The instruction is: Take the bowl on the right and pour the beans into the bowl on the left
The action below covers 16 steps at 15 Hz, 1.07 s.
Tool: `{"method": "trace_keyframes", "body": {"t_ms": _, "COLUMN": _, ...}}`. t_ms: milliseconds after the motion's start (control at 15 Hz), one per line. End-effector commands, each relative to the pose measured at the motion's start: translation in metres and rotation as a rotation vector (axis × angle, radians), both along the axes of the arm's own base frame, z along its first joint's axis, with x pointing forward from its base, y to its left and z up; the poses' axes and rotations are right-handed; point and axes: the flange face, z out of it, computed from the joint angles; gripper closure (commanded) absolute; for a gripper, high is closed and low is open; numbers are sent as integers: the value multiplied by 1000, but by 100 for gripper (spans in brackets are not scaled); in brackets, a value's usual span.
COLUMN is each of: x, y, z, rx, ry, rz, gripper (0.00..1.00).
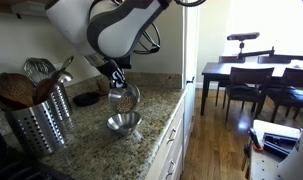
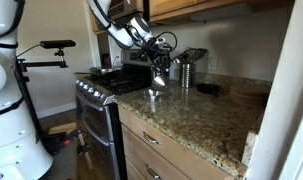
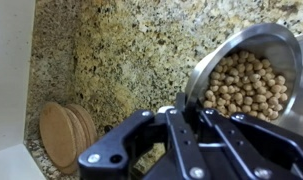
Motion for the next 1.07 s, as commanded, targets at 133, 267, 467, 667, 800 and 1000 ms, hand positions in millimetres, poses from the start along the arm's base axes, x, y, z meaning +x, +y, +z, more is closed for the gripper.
{"method": "trace_keyframes", "body": {"t_ms": 133, "x": -27, "y": -10, "z": 13, "rx": -39, "ry": -85, "rz": -52, "gripper": 92}}
{"method": "trace_keyframes", "body": {"t_ms": 267, "x": -30, "y": -11, "z": 15, "rx": -49, "ry": -108, "rz": -61, "gripper": 92}}
{"method": "trace_keyframes", "body": {"t_ms": 467, "x": -34, "y": -11, "z": 16, "rx": -76, "ry": -160, "rz": -74, "gripper": 92}}
{"method": "trace_keyframes", "body": {"t_ms": 667, "x": -35, "y": -13, "z": 14, "rx": -98, "ry": -189, "rz": -76, "gripper": 93}}
{"method": "trace_keyframes", "body": {"t_ms": 800, "x": -36, "y": -13, "z": 10, "rx": -109, "ry": -194, "rz": -75, "gripper": 93}}
{"method": "trace_keyframes", "body": {"t_ms": 1000, "x": -38, "y": -14, "z": 6, "rx": -120, "ry": -195, "rz": -75, "gripper": 92}}
